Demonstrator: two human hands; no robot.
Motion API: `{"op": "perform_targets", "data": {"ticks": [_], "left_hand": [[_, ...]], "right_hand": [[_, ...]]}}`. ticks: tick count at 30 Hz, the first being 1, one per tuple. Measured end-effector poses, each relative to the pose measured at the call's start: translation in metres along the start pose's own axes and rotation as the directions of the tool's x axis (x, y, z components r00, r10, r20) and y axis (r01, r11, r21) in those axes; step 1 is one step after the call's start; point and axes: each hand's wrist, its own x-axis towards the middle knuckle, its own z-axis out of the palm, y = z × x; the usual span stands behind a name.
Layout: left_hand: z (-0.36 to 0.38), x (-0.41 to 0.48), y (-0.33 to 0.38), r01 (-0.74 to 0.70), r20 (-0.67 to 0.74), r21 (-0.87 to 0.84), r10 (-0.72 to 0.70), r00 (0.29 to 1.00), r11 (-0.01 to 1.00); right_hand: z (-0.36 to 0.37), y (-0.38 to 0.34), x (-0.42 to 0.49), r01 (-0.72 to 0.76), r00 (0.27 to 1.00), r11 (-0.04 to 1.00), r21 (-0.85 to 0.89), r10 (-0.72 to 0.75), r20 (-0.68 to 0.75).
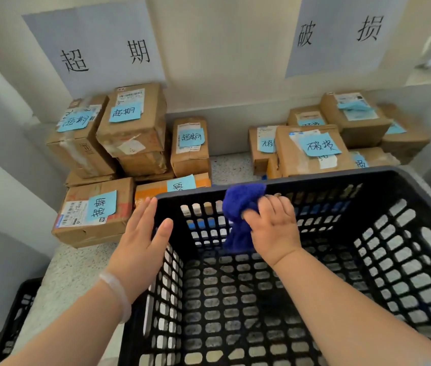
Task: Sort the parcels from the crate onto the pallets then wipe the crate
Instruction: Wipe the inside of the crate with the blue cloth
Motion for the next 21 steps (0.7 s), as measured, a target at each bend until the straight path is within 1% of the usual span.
{"op": "perform_targets", "data": {"ticks": [2, 3, 4, 5, 6, 7, 8, 9, 11, 12, 14, 15, 16, 17, 19, 20, 21], "left_hand": [[0.000, 0.000, 0.001, -0.002, -0.006, -0.003, 0.002, 1.000, 1.000], [0.000, 0.000, 0.003, -0.004, -0.009, -0.003, 0.004, 1.000, 1.000], [0.001, 0.000, 0.003, -0.004, -0.011, -0.002, 0.004, 1.000, 1.000], [0.001, 0.000, 0.004, -0.004, -0.013, 0.001, 0.004, 1.000, 1.000], [0.002, 0.001, 0.004, -0.005, -0.018, 0.006, 0.005, 1.000, 1.000], [0.002, 0.001, 0.004, -0.008, -0.026, 0.015, 0.008, 1.000, 1.000], [0.003, 0.001, 0.004, -0.012, -0.034, 0.028, 0.013, 0.999, 1.000], [0.003, 0.001, 0.003, -0.015, -0.041, 0.039, 0.016, 0.999, 0.999], [0.003, 0.001, 0.005, -0.014, -0.045, 0.047, 0.016, 0.999, 0.999], [0.004, 0.001, 0.006, -0.015, -0.050, 0.046, 0.018, 0.999, 0.999], [0.005, 0.001, 0.010, -0.023, -0.065, 0.032, 0.025, 0.998, 0.999], [0.006, 0.000, 0.012, -0.022, -0.070, 0.023, 0.024, 0.997, 0.999], [0.006, 0.000, 0.012, -0.018, -0.071, 0.017, 0.019, 0.997, 1.000], [0.006, -0.001, 0.013, -0.015, -0.068, 0.014, 0.015, 0.998, 1.000], [0.005, -0.002, 0.012, -0.006, -0.054, 0.021, 0.007, 0.998, 1.000], [0.005, -0.002, 0.011, -0.005, -0.048, 0.031, 0.006, 0.999, 0.999], [0.004, -0.002, 0.011, -0.006, -0.044, 0.041, 0.008, 0.999, 0.999]], "right_hand": [[-0.016, 0.035, -0.008, -0.203, 0.974, 0.979, -0.031, 0.205, 0.099], [-0.027, 0.052, -0.010, -0.329, 0.935, 0.944, -0.018, 0.328, 0.132], [-0.037, 0.069, -0.011, -0.474, 0.870, 0.880, 0.017, 0.466, 0.160], [-0.045, 0.085, -0.012, -0.615, 0.779, 0.788, 0.035, 0.600, 0.185], [-0.052, 0.098, -0.015, -0.727, 0.680, 0.686, 0.038, 0.711, 0.180], [-0.057, 0.109, -0.018, -0.808, 0.586, 0.587, 0.047, 0.795, 0.156], [-0.062, 0.115, -0.020, -0.866, 0.500, 0.490, 0.101, 0.855, 0.139], [-0.064, 0.119, -0.021, -0.895, 0.438, 0.415, 0.164, 0.887, 0.143], [-0.066, 0.117, -0.020, -0.897, 0.381, 0.303, 0.321, 0.899, 0.217], [-0.065, 0.113, -0.019, -0.883, 0.347, 0.215, 0.417, 0.898, 0.272], [-0.061, 0.105, -0.011, -0.830, 0.223, -0.031, 0.557, 0.896, 0.383], [-0.059, 0.102, -0.006, -0.799, 0.166, -0.123, 0.588, 0.895, 0.413], [-0.056, 0.100, -0.001, -0.776, 0.115, -0.185, 0.603, 0.898, 0.425], [-0.054, 0.100, 0.004, -0.756, 0.069, -0.228, 0.614, 0.905, 0.421], [-0.049, 0.101, 0.013, -0.722, -0.001, -0.271, 0.636, 0.920, 0.391], [-0.048, 0.099, 0.016, -0.710, -0.018, -0.276, 0.648, 0.927, 0.376], [-0.045, 0.096, 0.018, -0.704, -0.019, -0.269, 0.658, 0.932, 0.361]]}}
